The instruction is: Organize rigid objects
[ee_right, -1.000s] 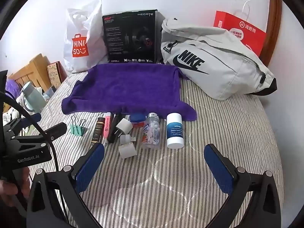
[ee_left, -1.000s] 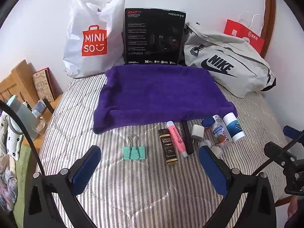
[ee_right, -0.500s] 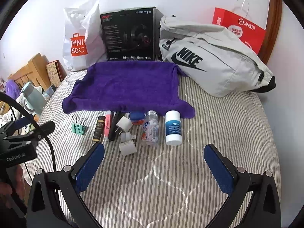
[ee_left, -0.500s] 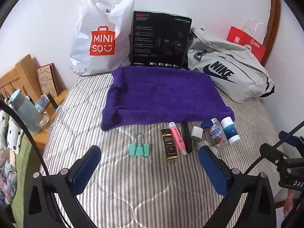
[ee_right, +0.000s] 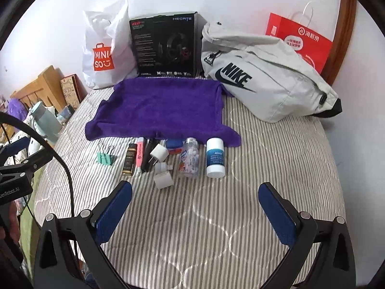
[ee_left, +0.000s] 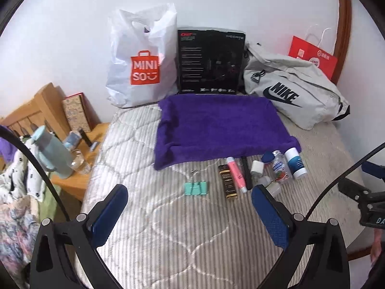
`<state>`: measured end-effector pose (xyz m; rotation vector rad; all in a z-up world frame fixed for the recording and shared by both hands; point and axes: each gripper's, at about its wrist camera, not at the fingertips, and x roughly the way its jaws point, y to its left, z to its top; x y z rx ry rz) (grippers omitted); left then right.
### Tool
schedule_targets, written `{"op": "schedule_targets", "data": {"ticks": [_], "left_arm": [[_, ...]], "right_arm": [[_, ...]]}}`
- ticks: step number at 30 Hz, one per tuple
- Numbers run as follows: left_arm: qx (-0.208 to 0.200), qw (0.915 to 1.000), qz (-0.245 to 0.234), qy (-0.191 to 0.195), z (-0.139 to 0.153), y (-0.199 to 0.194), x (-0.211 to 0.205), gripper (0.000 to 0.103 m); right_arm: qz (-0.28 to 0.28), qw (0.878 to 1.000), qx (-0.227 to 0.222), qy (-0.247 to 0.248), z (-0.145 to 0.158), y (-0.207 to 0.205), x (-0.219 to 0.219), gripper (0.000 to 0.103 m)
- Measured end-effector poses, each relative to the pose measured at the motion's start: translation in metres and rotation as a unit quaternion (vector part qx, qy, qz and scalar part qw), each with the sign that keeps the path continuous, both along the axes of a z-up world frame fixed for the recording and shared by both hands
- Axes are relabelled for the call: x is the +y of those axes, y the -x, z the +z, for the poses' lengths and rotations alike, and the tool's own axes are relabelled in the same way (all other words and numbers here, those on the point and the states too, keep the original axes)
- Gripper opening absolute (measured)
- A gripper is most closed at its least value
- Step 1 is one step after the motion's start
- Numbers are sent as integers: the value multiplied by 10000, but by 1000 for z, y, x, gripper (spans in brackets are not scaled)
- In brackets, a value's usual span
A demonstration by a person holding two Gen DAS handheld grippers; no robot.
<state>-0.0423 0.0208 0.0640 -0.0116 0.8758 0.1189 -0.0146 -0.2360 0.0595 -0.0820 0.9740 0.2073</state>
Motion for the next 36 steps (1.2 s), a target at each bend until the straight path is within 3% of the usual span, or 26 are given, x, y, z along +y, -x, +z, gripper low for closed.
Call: {"op": "schedule_targets", "data": {"ticks": [6, 23, 28, 36], "left_arm": [[9, 9998, 151, -94, 5, 9, 10, 103], [-2, 9994, 39, 347, -4, -5, 12, 103], [46, 9999, 50, 124, -6, -8, 7, 103], [69, 9999, -2, 111, -4, -10, 4, 103]], "right_arm": [[25, 9999, -88, 123, 13, 6, 0, 103], [82, 9999, -117, -71, 13, 0, -6, 103], [142, 9998, -121, -56, 13, 0, -2, 103], [118, 9999, -78, -68, 11, -2, -1, 103]]}}
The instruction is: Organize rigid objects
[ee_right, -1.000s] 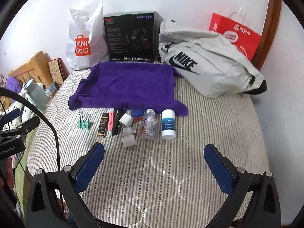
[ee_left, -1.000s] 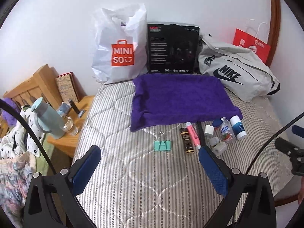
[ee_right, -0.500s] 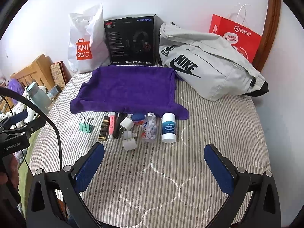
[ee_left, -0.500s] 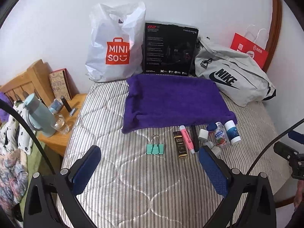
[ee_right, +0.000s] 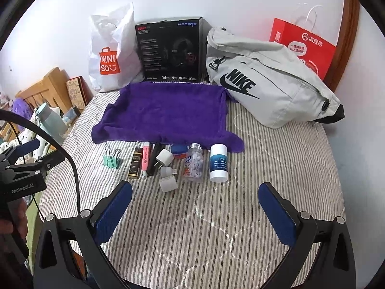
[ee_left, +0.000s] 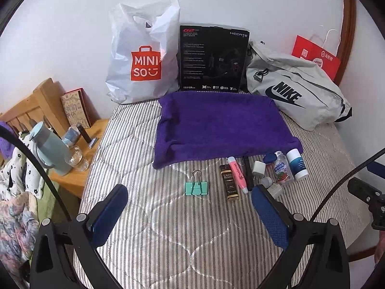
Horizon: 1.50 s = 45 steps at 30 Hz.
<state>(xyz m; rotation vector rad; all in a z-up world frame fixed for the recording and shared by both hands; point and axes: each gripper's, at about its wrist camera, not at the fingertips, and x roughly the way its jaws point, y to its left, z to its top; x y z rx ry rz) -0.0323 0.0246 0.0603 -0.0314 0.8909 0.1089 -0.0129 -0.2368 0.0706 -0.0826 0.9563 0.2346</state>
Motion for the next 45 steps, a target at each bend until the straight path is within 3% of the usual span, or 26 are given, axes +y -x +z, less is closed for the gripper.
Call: {"op": "schedule_targets", "data": {"ticks": [31, 41, 45], "left_arm": [[-1, 9999, -24, 138, 1, 0, -1, 103], [33, 9999, 6, 139, -5, -5, 2, 103], [157, 9996, 114, 215, -23, -14, 10, 103]], "right_arm": [[-41, 10000, 36, 82, -3, 0, 1, 103], [-63, 10000, 73, 11, -7, -4, -2, 103], [-97, 9996, 208, -184, -22, -13, -10, 103]]}}
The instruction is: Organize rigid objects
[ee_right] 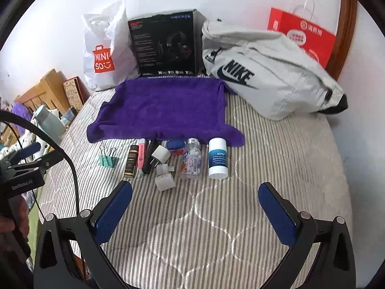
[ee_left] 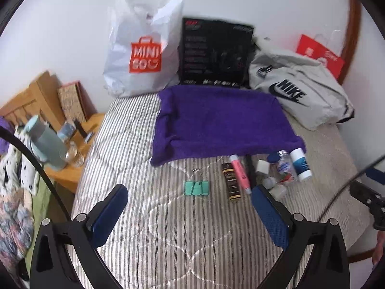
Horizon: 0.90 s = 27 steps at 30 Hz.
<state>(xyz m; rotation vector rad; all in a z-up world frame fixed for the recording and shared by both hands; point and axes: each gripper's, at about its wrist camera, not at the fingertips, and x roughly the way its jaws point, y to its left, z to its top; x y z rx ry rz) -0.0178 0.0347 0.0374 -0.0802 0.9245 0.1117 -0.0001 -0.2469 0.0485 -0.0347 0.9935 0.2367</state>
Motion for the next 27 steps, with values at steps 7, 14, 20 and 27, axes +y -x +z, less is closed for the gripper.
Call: {"op": "schedule_targets", "data": {"ticks": [7, 14, 20, 27], "left_arm": [[389, 9979, 198, 479, -68, -26, 19, 103], [509, 9985, 103, 149, -108, -46, 11, 102], [570, 9983, -102, -8, -126, -61, 3, 96], [339, 9993, -161, 32, -134, -66, 6, 70]], "right_arm": [[-74, 9992, 205, 336, -41, -15, -13, 102], [-268, 9984, 484, -102, -76, -29, -39, 101], [-330, 9983, 474, -31, -95, -44, -45, 99], [-342, 9979, 518, -177, -111, -69, -48, 83]]}}
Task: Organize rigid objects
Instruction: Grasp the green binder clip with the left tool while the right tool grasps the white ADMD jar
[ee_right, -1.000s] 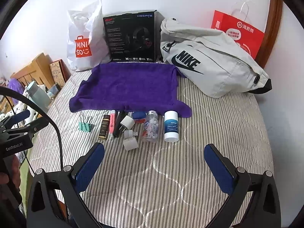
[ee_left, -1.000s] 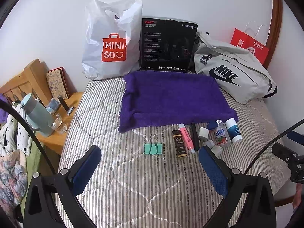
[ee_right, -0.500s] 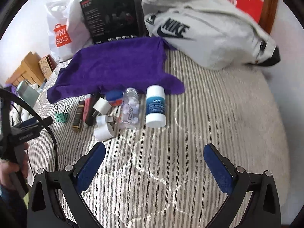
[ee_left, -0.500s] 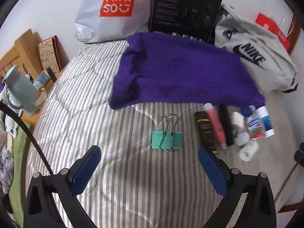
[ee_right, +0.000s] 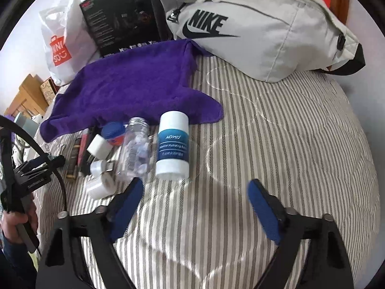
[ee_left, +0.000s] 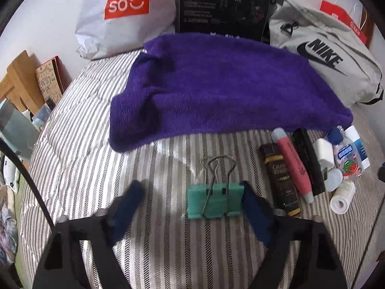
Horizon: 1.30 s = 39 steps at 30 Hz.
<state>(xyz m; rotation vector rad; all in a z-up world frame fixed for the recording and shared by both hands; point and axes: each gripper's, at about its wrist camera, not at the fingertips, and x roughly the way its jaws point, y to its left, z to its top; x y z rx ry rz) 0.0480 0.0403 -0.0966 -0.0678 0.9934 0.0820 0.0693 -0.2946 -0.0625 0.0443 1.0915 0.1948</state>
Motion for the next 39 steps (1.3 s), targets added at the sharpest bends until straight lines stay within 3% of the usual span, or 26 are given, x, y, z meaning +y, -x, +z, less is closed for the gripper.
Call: {"op": "schedule_targets", "data": {"ticks": [2, 4, 7, 12, 16, 23, 30, 32, 35, 39], "left_arm": [[-24, 9999, -70, -70, 0, -2, -3, 66], [-85, 9999, -137, -44, 1, -1, -6, 52], [-161, 9995, -243, -122, 2, 2, -13, 42], [-245, 9993, -248, -106, 1, 6, -12, 41], [-241, 9994, -238, -100, 2, 6, -13, 41], [-237, 9994, -230, -107, 1, 4, -13, 41], [-249, 9993, -252, -109, 1, 5, -13, 41], [-254, 9993, -241, -111, 1, 5, -13, 41], [-238, 9994, -234, -93, 1, 5, -13, 41], [-237, 9994, -243, -91, 1, 5, -13, 41]], "right_arm": [[15, 10000, -29, -45, -2, -8, 1, 83], [40, 10000, -71, -51, -4, -15, 4, 83], [99, 9999, -64, -55, -10, -28, 10, 79], [302, 9995, -34, 2, -24, -46, 22, 61], [447, 9989, 32, -118, -35, -51, 27, 62], [678, 9967, -220, 394, -38, -45, 43, 66], [678, 9966, -216, 416, -37, -44, 45, 68], [690, 9962, -157, 499, -35, -45, 46, 60], [686, 9971, -43, 338, -32, -46, 41, 38], [726, 9973, 83, 79, -30, -45, 35, 36]]}}
